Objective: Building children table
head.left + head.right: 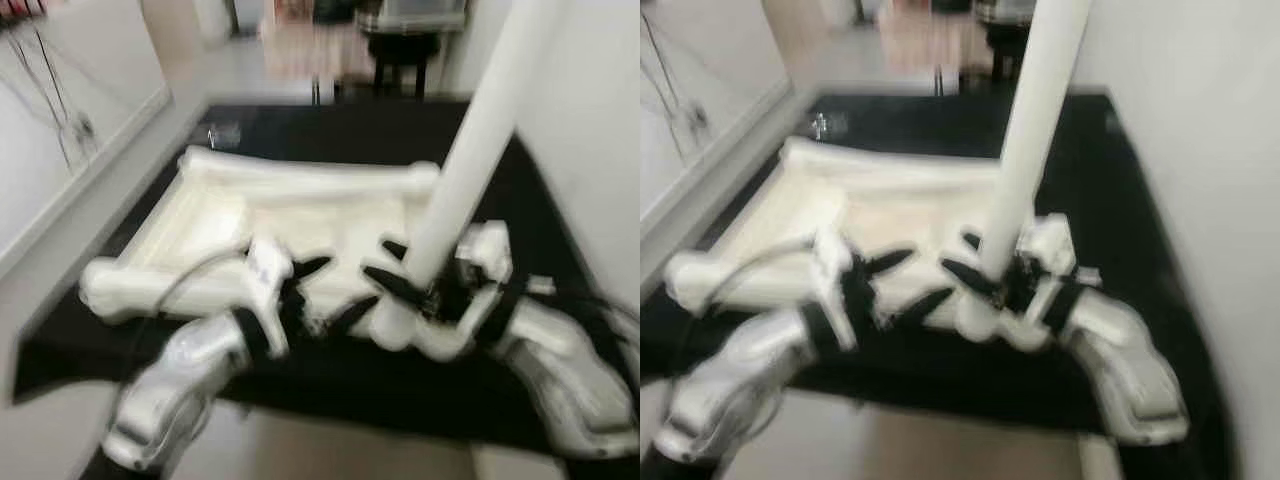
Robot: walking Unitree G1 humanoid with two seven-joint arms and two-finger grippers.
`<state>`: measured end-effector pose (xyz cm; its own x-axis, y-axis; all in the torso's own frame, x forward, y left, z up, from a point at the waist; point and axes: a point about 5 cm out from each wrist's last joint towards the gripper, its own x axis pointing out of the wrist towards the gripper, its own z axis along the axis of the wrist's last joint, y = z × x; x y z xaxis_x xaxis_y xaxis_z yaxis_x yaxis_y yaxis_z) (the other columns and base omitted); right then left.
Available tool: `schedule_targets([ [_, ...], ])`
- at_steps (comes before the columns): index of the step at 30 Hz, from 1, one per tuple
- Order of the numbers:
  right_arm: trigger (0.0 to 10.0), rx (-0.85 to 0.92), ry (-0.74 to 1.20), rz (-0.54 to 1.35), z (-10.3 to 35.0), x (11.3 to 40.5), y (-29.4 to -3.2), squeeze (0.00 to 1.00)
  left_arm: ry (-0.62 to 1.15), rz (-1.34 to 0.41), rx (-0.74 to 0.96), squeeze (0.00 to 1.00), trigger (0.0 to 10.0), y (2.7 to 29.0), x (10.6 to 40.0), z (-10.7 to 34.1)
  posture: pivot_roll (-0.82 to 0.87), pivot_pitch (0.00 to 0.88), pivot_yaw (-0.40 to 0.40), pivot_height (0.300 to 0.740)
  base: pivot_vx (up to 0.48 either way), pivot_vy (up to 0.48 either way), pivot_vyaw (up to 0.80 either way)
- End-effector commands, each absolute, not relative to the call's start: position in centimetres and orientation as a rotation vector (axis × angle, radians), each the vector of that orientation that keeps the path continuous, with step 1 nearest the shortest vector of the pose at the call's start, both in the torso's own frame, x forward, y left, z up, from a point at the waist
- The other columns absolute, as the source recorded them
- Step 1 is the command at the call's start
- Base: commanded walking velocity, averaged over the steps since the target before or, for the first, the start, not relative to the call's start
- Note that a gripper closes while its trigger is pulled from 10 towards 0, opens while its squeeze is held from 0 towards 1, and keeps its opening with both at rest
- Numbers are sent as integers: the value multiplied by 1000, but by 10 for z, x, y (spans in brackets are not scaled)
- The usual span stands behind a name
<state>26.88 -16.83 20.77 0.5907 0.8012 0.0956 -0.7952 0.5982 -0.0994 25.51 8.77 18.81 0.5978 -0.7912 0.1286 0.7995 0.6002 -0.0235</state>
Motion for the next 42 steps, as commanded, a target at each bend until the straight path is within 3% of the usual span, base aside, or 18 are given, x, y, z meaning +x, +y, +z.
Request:
schedule_targets([
  [1,10000,-32,-137,952,210,267,-170,0,-87,-929,-85,0,10000,88,252,185,18,94,46,740,0,0,0],
  [9,10000,-66,-118,1044,216,270,-166,0,-12,-883,-24,0,10000,92,248,167,31,119,41,740,0,0,0],
  [10,10000,-69,-120,1051,217,271,-165,0,-11,-881,-17,0,6941,93,247,166,31,119,41,740,0,0,0],
  [11,10000,-76,-123,1059,219,273,-165,0,-10,-869,-24,0,0,94,246,164,35,129,40,740,0,0,0],
  [23,10000,-129,-142,1073,237,297,-188,0,37,-859,17,0,0,99,229,149,65,154,39,740,0,0,0],
  [30,10000,-135,-88,1188,231,290,-198,0,53,-878,30,0,0,99,219,145,78,173,51,740,0,0,0],
  [40,10000,-119,-63,1140,222,286,-222,0,79,-874,62,0,0,102,216,144,85,197,63,740,0,0,0],
  [41,10000,-115,-67,1121,222,286,-226,0,81,-874,75,0,10000,101,216,143,85,200,64,740,0,0,0],
  [42,10000,-115,-67,1121,222,286,-226,0,81,-874,75,0,10000,101,216,143,85,200,64,740,0,0,0],
])
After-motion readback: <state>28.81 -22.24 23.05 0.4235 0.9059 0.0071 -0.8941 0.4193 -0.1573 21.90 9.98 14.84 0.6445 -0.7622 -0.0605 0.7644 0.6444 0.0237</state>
